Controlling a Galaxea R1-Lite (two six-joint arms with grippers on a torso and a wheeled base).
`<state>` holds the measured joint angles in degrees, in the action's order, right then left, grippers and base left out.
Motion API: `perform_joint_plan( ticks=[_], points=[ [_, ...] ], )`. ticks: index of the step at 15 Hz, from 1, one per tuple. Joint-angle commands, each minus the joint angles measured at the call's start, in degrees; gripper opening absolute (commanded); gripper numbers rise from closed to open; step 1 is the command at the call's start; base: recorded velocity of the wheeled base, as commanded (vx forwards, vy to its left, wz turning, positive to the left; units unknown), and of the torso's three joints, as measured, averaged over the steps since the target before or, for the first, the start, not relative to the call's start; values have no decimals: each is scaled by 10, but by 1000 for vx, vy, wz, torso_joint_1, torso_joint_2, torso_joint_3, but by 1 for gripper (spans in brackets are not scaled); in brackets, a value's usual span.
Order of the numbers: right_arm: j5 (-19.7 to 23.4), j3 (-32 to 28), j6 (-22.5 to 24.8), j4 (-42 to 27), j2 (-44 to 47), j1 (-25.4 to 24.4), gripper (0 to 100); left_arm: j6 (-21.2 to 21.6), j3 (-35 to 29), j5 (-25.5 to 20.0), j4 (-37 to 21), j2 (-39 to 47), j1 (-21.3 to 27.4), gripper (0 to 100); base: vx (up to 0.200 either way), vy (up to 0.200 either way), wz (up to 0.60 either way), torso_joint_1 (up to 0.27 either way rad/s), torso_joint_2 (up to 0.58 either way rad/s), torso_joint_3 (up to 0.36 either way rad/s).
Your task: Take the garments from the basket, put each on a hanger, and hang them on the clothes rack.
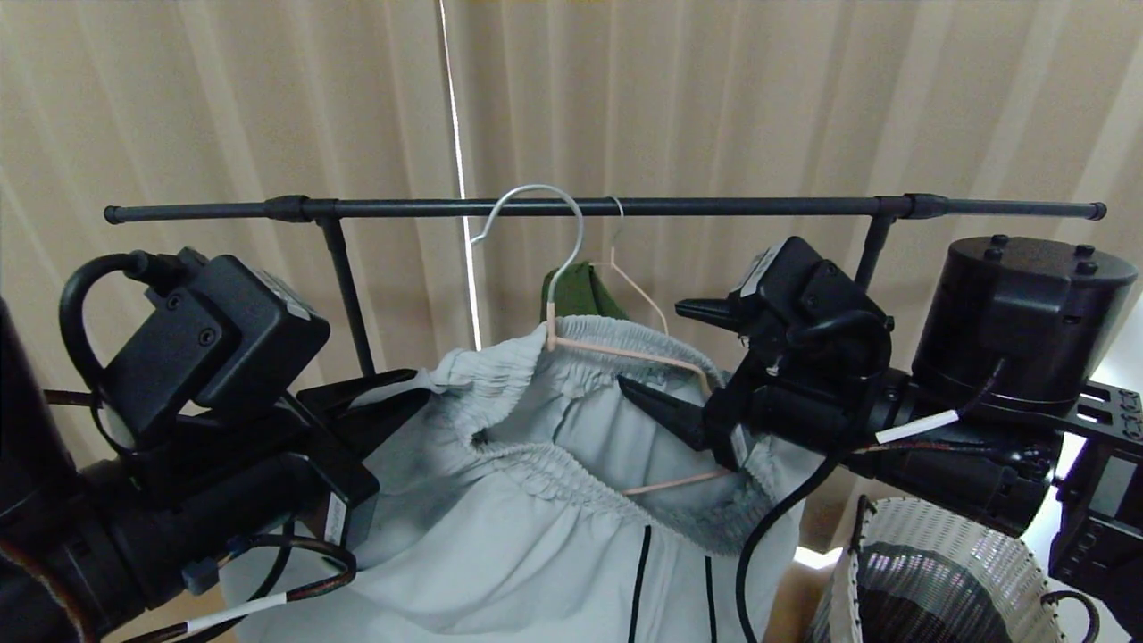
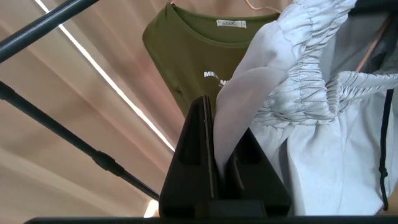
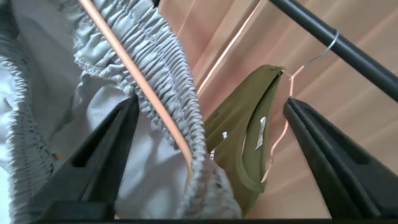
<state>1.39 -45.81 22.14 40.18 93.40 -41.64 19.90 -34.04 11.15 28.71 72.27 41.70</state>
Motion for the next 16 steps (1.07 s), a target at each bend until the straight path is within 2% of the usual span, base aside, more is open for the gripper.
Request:
perform_joint_plan(
  ticks=[1, 10, 11, 14, 16],
  points=[
    [0, -1, 0, 1, 4, 0, 0, 0, 0, 0, 0, -4, 0, 0, 0, 0, 0, 0, 0, 0],
    [0, 5, -1, 5, -4, 0, 0, -2, 14, -1, -1, -15, -1, 0, 0, 0, 0, 0, 0, 0],
    [-1, 4, -1, 5, -5, 1, 0, -4, 14, 0, -1, -15, -1, 100, 0, 0, 0, 0, 0, 0],
    [-16, 9, -1, -1, -27, 26, 0, -7, 23, 0, 0, -33, -2, 100, 0, 0, 0, 0, 0, 0],
    [-23, 20, -1, -1, -48, 51, 0, -26, 43, -1, 0, -66, -5, 100, 0, 0, 0, 0, 0, 0]
  ],
)
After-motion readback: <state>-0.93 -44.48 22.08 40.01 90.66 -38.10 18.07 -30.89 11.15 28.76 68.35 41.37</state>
